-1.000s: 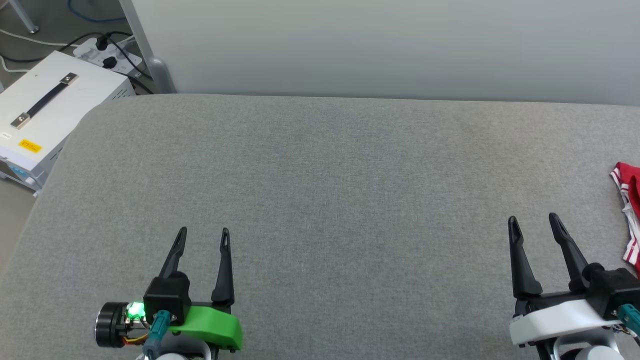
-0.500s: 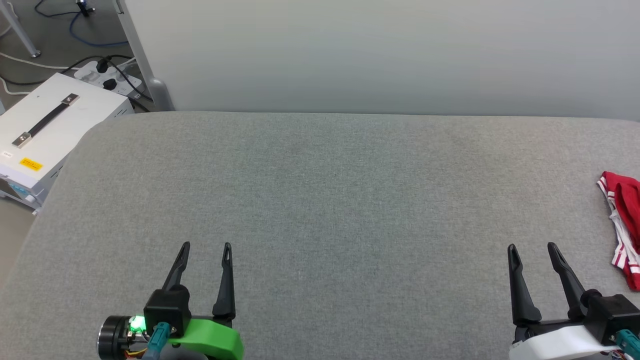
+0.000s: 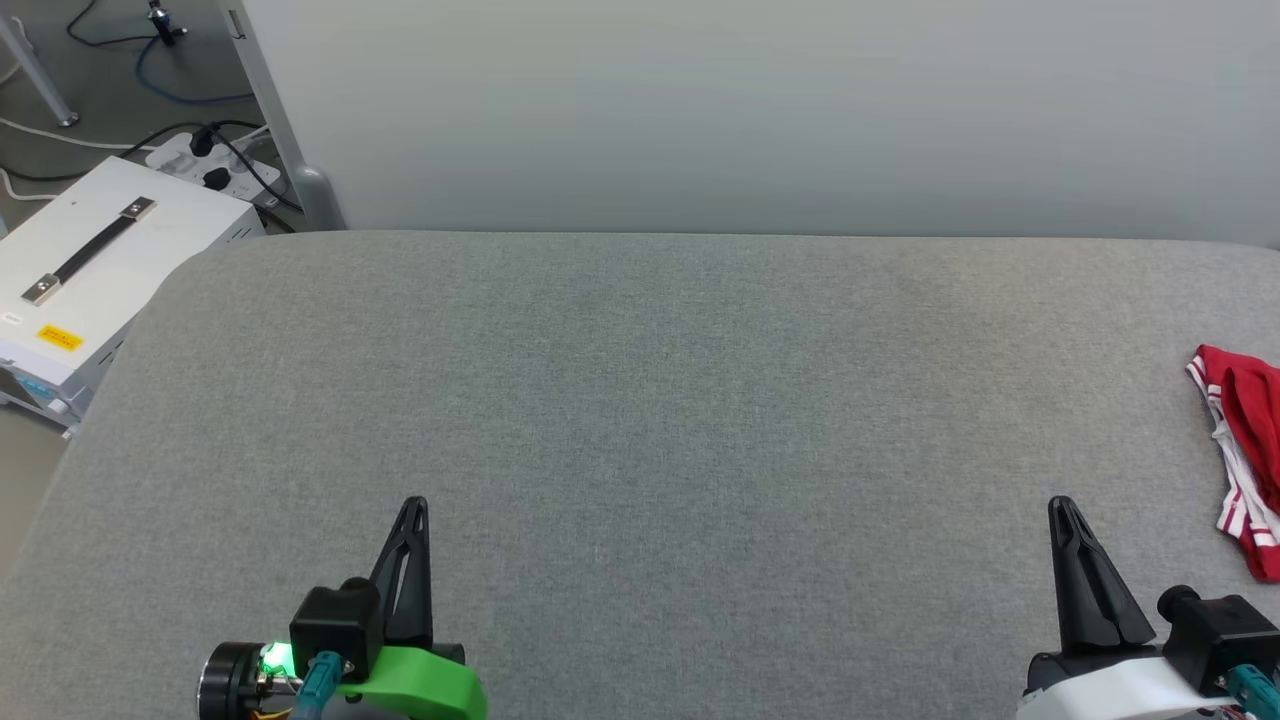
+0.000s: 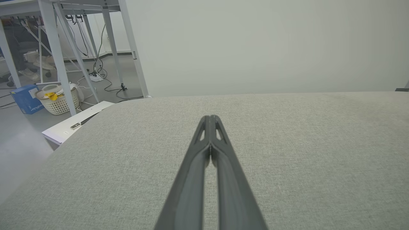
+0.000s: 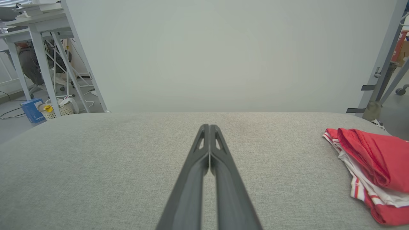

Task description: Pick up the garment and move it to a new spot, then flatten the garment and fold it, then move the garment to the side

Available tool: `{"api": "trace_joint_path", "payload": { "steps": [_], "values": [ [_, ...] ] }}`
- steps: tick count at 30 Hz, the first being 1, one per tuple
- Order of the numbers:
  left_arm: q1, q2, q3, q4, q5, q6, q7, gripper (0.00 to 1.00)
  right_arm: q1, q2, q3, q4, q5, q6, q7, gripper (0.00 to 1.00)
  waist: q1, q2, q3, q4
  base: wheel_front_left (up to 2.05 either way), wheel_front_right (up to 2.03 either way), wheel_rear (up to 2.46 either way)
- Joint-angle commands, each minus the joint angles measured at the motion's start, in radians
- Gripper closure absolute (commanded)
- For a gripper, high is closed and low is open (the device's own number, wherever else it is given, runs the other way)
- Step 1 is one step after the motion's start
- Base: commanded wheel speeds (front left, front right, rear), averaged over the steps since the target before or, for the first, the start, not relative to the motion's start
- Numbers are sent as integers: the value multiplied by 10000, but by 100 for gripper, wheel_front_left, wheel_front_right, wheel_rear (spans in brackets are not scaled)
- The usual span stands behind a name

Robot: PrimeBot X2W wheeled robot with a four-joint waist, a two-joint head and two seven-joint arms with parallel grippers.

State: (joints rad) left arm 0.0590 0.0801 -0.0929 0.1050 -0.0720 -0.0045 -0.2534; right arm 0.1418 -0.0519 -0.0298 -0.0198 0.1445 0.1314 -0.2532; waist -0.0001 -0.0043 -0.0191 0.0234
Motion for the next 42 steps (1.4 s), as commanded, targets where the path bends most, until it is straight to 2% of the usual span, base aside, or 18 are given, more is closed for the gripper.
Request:
{"api": "trace_joint_path", "payload": {
  "steps": [1, 42],
  "values": [
    [-17, -8, 23, -28, 19, 1, 64, 100, -41, 0, 7, 6, -42, 0, 39, 100, 1, 1, 3, -3, 0, 0, 0],
    [-208, -105, 325, -368, 252, 16, 886, 100, -499, 6, 104, 70, -509, -3, 869, 100, 1, 15, 65, -80, 0, 0, 0]
  ]
}}
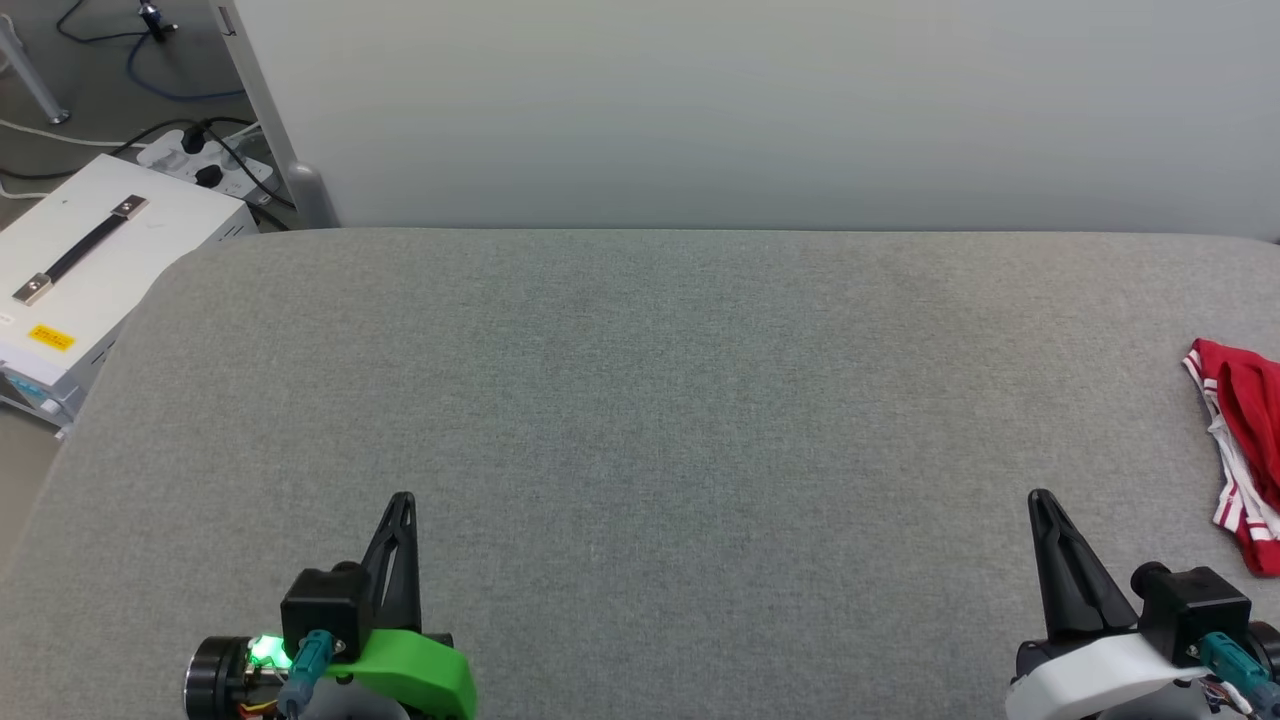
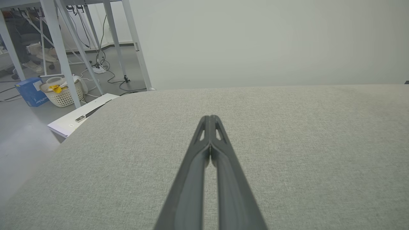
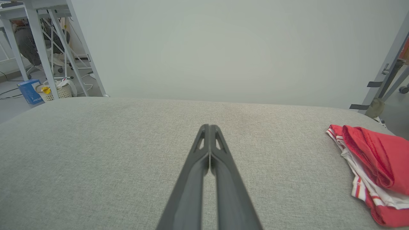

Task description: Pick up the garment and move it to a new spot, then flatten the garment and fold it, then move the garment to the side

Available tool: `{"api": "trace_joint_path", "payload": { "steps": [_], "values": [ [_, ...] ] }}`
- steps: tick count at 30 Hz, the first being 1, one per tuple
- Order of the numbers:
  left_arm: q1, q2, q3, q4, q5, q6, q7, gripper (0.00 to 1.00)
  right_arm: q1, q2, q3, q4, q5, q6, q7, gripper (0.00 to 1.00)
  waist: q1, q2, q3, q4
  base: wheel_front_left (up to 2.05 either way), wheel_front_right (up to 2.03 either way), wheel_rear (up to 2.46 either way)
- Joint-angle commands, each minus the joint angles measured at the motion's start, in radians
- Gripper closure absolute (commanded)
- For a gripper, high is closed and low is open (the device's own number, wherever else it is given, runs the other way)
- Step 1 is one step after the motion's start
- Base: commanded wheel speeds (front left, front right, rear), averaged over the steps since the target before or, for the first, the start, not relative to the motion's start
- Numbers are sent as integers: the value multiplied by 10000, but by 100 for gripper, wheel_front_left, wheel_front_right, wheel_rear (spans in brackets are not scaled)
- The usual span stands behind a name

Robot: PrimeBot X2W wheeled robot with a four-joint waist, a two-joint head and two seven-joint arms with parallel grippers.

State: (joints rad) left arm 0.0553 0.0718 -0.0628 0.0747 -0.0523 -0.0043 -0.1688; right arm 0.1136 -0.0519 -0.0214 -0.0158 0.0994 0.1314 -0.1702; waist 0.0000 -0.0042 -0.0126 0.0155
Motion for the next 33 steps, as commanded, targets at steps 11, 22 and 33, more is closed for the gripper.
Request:
{"api": "trace_joint_path", "payload": {
  "steps": [11, 22, 33],
  "values": [
    [-222, -48, 105, -157, 118, 18, 262, 100, -340, 7, 46, 47, -184, -3, 263, 100, 0, 18, 18, -21, 0, 0, 0],
    [-272, -74, 185, -247, 180, 22, 480, 100, -462, 9, 71, 64, -308, -4, 483, 100, 0, 22, 34, -42, 0, 0, 0],
    [-324, -100, 266, -339, 243, 26, 702, 100, -586, 10, 97, 81, -434, -5, 707, 100, 0, 26, 51, -62, 0, 0, 0]
  ]
}}
